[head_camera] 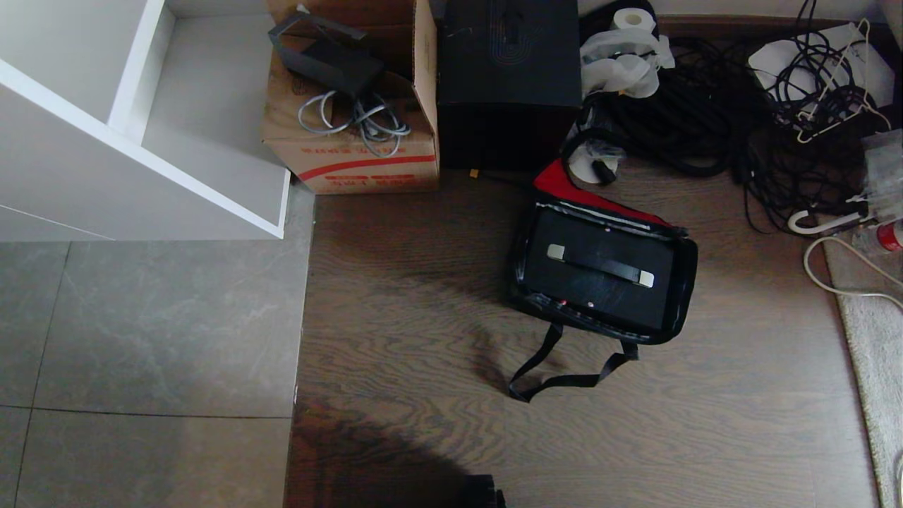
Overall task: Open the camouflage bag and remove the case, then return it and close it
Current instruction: Grip the handle
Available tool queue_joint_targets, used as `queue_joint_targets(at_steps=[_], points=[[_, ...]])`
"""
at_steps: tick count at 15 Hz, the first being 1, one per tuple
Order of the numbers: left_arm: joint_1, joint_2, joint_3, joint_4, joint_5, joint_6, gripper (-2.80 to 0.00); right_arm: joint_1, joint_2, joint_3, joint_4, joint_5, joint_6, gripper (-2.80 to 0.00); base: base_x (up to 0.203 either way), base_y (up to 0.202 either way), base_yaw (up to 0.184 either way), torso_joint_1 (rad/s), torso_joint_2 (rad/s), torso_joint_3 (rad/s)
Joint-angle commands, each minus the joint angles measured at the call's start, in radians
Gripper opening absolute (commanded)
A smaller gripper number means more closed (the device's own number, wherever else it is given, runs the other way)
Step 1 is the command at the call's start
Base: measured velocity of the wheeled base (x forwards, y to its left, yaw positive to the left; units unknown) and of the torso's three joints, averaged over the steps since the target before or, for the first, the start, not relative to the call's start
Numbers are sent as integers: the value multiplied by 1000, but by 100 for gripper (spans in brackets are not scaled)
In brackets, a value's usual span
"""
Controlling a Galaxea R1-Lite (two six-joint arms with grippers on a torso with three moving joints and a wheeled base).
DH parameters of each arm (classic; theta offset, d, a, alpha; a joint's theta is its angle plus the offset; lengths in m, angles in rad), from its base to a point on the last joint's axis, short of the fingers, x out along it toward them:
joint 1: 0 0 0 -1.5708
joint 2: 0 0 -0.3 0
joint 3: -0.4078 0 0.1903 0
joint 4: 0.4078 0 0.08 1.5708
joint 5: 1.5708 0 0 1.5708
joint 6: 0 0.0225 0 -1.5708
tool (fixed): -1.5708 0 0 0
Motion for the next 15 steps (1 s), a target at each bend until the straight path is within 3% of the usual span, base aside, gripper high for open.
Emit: queue_joint_targets(at_steps=[1, 15], points=[[1, 0, 10, -1, 1, -1, -280, 0, 2, 0, 0, 1, -1, 0, 0, 0, 0, 0, 0, 0], [1, 0, 9, -1, 1, -1, -280, 0, 2, 0, 1, 1, -1, 0, 0, 0, 0, 0, 0, 0]])
